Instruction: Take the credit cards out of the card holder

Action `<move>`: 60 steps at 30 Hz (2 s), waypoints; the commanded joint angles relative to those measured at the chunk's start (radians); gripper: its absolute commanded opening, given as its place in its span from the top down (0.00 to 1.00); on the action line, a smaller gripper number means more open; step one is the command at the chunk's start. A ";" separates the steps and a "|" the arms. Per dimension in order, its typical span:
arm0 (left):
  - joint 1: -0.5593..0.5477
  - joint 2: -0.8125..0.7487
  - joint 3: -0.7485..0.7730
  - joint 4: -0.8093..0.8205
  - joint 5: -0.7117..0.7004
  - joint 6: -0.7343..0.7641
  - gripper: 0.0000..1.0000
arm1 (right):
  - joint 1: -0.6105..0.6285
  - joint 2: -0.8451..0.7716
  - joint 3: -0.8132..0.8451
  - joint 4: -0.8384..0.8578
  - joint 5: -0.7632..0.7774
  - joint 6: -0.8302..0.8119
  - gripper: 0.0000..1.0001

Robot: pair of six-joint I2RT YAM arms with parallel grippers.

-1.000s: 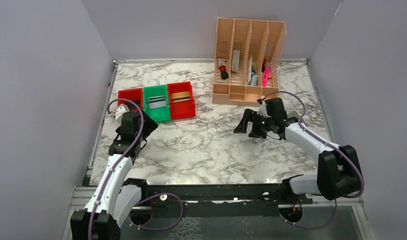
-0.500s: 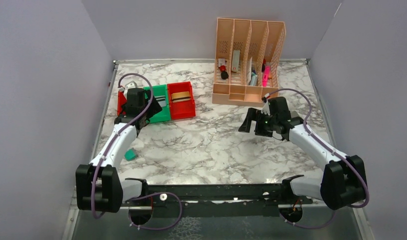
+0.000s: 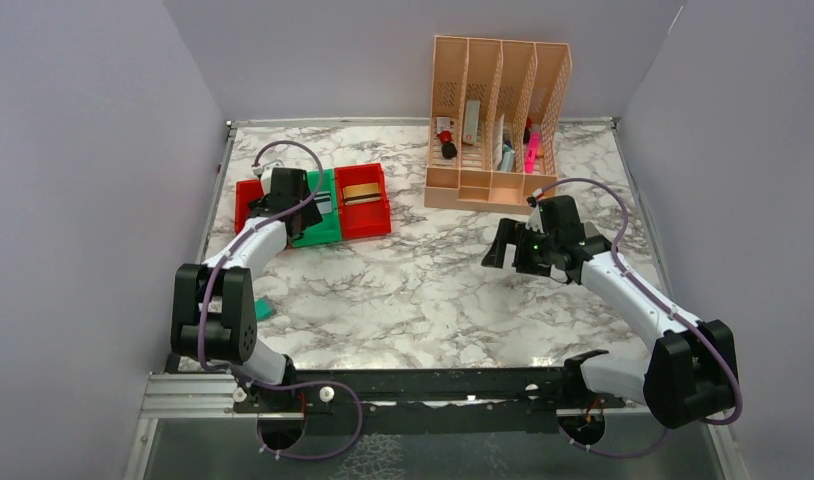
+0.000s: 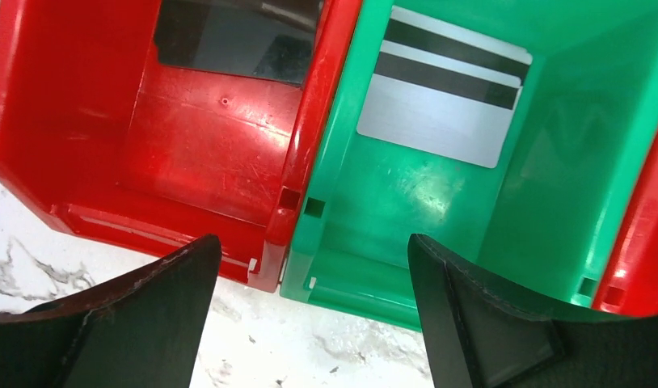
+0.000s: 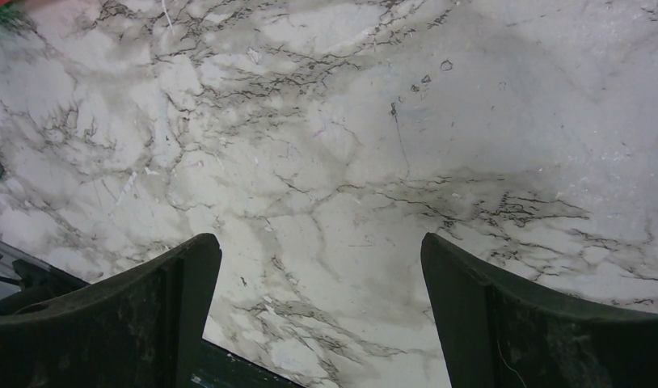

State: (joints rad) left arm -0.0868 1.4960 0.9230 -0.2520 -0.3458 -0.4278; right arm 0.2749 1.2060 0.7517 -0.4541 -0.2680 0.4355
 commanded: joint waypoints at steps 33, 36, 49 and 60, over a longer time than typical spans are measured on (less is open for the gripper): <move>-0.237 0.090 -0.114 -0.008 0.079 0.040 0.51 | -0.005 0.051 -0.001 0.007 -0.023 0.008 0.01; -0.271 0.066 -0.143 -0.028 0.081 0.024 0.52 | -0.005 0.049 -0.002 0.008 -0.021 0.010 0.01; -0.427 0.025 -0.142 -0.022 0.141 -0.071 0.53 | -0.005 0.011 0.028 -0.018 0.281 0.067 0.01; -0.486 0.155 0.002 -0.014 0.178 -0.156 0.52 | -0.049 0.060 0.136 -0.051 0.526 0.133 0.01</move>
State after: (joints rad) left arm -0.5453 1.6024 0.8703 -0.2821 -0.2218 -0.5308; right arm 0.2459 1.2434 0.8440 -0.4866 0.1448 0.5339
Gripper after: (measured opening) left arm 0.479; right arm 0.994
